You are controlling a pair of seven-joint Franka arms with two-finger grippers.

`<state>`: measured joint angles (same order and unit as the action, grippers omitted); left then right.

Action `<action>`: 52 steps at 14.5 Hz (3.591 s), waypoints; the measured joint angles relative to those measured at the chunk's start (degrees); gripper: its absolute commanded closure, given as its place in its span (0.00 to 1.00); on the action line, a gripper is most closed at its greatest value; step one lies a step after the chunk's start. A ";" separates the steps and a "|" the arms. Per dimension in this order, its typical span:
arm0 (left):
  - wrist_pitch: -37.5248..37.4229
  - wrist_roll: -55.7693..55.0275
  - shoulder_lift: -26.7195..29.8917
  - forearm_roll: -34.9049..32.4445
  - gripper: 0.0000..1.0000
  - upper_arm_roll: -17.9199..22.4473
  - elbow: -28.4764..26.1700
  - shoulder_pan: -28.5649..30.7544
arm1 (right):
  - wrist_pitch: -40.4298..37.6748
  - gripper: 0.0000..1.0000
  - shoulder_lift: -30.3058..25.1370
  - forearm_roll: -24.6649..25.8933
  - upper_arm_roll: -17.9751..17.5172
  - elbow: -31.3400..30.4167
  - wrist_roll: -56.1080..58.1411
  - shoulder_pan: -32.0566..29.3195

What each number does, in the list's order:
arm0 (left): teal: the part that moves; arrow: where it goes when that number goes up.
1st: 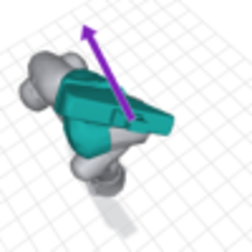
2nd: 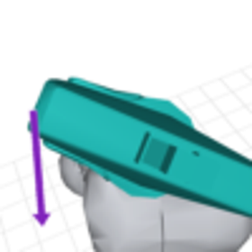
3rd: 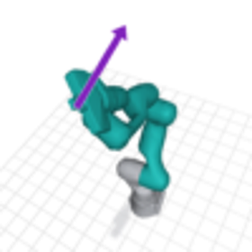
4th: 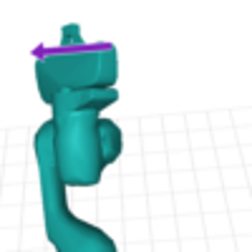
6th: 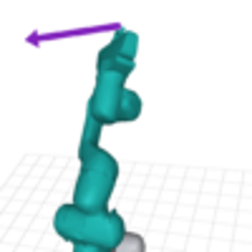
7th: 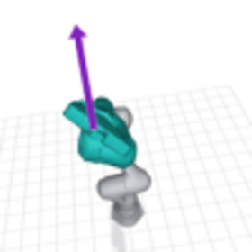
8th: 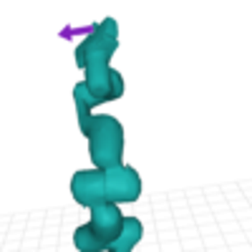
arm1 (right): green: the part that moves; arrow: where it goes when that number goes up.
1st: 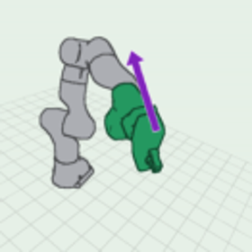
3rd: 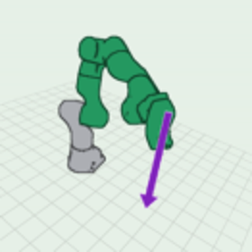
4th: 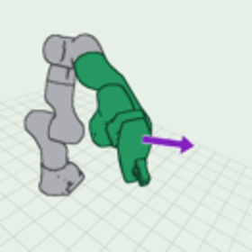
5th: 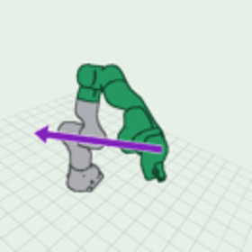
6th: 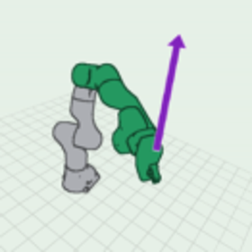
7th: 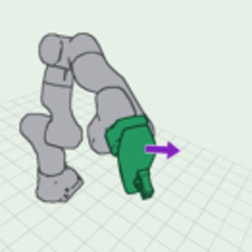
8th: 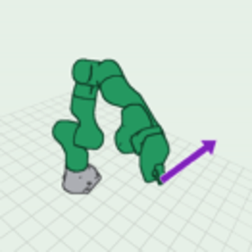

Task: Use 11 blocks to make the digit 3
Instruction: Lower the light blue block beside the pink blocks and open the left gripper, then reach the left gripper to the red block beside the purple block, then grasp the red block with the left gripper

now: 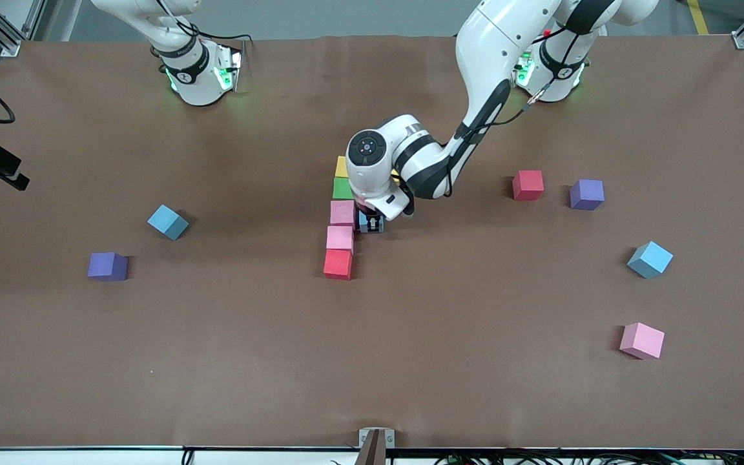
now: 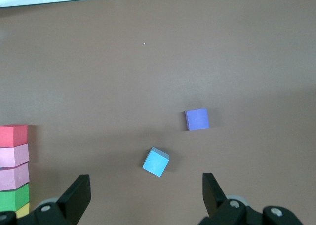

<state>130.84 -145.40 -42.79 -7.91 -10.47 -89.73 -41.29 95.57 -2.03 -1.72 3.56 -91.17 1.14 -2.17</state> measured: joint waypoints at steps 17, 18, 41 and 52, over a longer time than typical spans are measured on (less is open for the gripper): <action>-1.28 1.25 0.53 0.00 0.00 -0.18 4.19 -0.68 | -0.11 0.00 0.00 0.00 -0.04 0.00 0.00 0.00; -3.63 1.58 2.55 0.00 0.00 -0.16 4.25 -0.57 | -0.14 0.00 0.00 0.00 -0.05 0.00 0.00 0.00; 15.89 104.61 35.10 -0.33 0.01 0.46 -53.82 35.19 | 0.57 0.00 0.00 0.00 -0.60 0.01 0.00 0.02; 16.20 114.73 34.45 -0.33 0.02 0.01 -57.28 35.12 | 1.05 0.00 0.00 0.00 -0.62 0.01 0.00 0.02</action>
<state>147.04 -30.67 -8.34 -8.24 -10.46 -147.01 -6.17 96.62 -2.03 -1.72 2.94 -91.16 1.14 -2.14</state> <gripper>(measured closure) 0.018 0.000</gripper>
